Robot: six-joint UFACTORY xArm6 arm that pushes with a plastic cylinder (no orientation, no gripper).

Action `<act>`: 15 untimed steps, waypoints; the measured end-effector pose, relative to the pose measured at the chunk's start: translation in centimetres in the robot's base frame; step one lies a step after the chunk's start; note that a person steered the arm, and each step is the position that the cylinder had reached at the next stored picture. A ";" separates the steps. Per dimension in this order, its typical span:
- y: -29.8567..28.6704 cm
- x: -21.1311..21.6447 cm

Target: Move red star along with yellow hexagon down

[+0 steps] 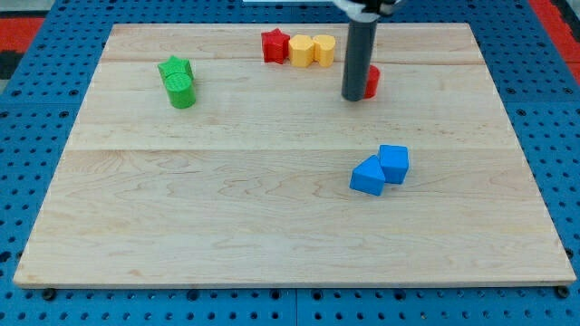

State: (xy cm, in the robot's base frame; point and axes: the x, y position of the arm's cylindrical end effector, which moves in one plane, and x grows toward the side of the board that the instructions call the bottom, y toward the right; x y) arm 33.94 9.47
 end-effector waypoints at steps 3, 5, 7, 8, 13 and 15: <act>-7.2 -2.7; -12.0 -6.0; -15.4 -10.4; -15.4 -12.8; -7.4 -13.7; -11.3 -13.4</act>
State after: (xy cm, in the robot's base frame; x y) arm 20.58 -1.80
